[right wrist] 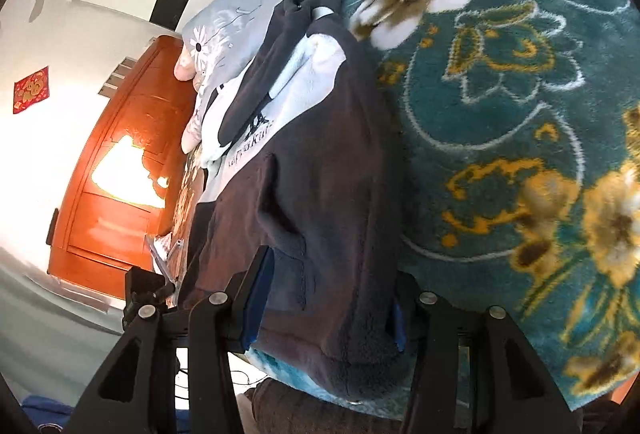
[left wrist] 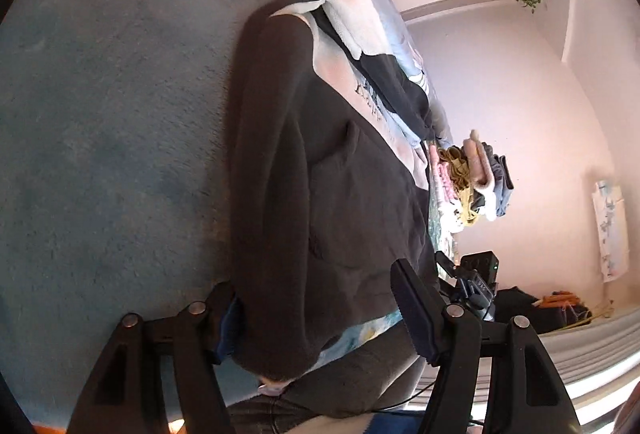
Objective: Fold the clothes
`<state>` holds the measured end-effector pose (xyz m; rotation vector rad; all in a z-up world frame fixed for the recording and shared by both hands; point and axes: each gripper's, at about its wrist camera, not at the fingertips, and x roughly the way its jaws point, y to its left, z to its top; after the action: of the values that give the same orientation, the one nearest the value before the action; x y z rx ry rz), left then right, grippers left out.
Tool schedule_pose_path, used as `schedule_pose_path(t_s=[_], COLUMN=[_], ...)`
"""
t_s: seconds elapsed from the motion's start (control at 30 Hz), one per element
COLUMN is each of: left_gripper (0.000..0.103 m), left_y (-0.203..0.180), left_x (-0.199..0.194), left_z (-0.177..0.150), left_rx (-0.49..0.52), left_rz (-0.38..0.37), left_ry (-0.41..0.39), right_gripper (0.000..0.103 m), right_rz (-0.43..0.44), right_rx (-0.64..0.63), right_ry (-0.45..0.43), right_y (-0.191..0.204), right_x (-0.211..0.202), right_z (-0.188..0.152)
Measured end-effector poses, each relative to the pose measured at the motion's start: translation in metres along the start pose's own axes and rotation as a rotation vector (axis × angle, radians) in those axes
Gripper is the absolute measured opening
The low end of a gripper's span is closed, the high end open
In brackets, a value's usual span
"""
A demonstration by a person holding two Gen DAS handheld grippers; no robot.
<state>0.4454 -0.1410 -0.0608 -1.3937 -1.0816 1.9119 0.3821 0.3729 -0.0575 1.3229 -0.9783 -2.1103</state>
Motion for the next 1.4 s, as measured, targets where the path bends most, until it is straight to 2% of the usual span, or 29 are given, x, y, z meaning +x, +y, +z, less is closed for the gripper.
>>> schedule_pose_path(t_s=[0.07, 0.1, 0.17, 0.2, 0.23, 0.33, 0.4, 0.57, 0.67, 0.73, 0.83, 0.93, 1.03, 1.13, 1.23, 1.33, 1.4], left_gripper=[0.065, 0.061, 0.043, 0.038, 0.027, 0.024, 0.023, 0.023, 0.023, 0.023, 0.023, 0.023, 0.023, 0.023, 0.023, 0.023, 0.024], left_y=[0.005, 0.007, 0.011, 0.014, 0.018, 0.016, 0.006, -0.015, -0.042, -0.063, -0.086, -0.095, -0.099, -0.09, -0.068, -0.043, -0.027], left_x=[-0.003, -0.002, 0.0, 0.0, 0.0, -0.001, -0.009, -0.035, -0.043, -0.046, -0.048, -0.04, -0.028, -0.001, 0.031, 0.059, 0.07], left_z=[-0.004, -0.004, -0.006, -0.007, -0.007, -0.007, -0.008, 0.005, 0.024, 0.042, 0.087, 0.144, 0.203, 0.262, 0.308, 0.329, 0.335], left_rx=[-0.035, -0.05, -0.09, -0.112, -0.134, -0.13, -0.085, -0.062, 0.002, 0.066, 0.135, 0.158, 0.167, 0.126, 0.066, -0.002, -0.061], left_rz=[-0.015, -0.008, 0.034, 0.049, 0.063, 0.088, 0.095, 0.001, -0.053, -0.066, -0.082, -0.08, -0.071, -0.035, 0.016, 0.051, 0.021], left_ry=[0.001, -0.003, -0.006, -0.009, -0.013, -0.026, -0.03, -0.087, -0.12, -0.14, -0.168, -0.188, -0.205, -0.219, -0.219, -0.188, -0.166], right_gripper=[0.046, 0.036, 0.024, 0.019, 0.017, 0.015, 0.013, 0.012, 0.012, 0.012, 0.012, 0.012, 0.012, 0.012, 0.012, 0.013, 0.015], right_rz=[0.0, -0.009, -0.027, -0.025, -0.026, -0.062, -0.038, 0.146, 0.248, 0.29, 0.334, 0.339, 0.289, 0.227, 0.177, 0.142, 0.153], right_rx=[0.009, 0.014, 0.034, 0.05, 0.059, 0.022, 0.007, 0.034, 0.018, -0.002, -0.025, -0.034, -0.018, 0.046, 0.129, 0.234, 0.316], right_ry=[0.004, 0.006, 0.009, 0.01, 0.01, 0.019, 0.031, -0.015, -0.058, -0.081, -0.111, -0.125, -0.115, -0.109, -0.096, -0.079, -0.076], right_y=[-0.005, -0.008, -0.015, -0.019, -0.022, -0.016, -0.011, -0.01, 0.005, 0.018, 0.039, 0.056, 0.064, 0.056, 0.035, 0.011, -0.006], right_x=[-0.005, -0.007, -0.009, -0.009, -0.01, -0.011, -0.015, -0.032, -0.039, -0.044, -0.048, -0.04, -0.018, 0.011, 0.044, 0.08, 0.09], right_z=[-0.005, -0.007, -0.011, -0.012, -0.014, -0.016, -0.017, -0.013, 0.003, 0.017, 0.047, 0.093, 0.154, 0.217, 0.254, 0.281, 0.283])
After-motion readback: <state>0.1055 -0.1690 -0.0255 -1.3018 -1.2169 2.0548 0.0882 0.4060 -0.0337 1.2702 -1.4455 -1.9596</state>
